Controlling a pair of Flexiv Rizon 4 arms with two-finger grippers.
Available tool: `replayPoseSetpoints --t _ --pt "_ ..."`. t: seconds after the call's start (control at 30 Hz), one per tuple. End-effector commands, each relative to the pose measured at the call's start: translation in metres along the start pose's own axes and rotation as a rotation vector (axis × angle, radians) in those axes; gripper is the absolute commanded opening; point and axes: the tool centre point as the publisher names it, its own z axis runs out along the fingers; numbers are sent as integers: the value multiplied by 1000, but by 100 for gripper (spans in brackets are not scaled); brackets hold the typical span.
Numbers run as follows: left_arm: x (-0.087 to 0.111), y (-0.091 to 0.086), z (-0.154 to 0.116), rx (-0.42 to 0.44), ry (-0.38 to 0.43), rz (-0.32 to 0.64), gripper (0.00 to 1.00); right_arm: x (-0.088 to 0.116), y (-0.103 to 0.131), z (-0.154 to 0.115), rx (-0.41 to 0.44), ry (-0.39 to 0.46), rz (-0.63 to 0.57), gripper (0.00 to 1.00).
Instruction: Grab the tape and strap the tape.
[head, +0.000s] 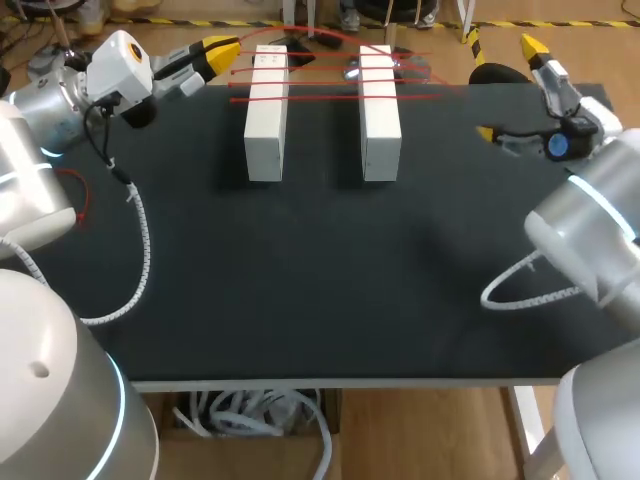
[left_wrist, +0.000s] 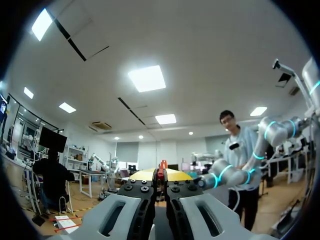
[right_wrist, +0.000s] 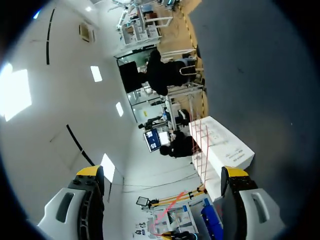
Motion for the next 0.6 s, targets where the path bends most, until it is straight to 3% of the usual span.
replayPoseSetpoints --t 0.03,0.33,0.6 --pt "0 0 0 1 1 1 0 -14 -17 -5 -306 21 11 100" --pt "0 0 0 1 1 1 0 -29 -61 -3 -321 21 6 100" --pt "0 0 0 1 1 1 0 -31 -81 1 -387 30 48 100"
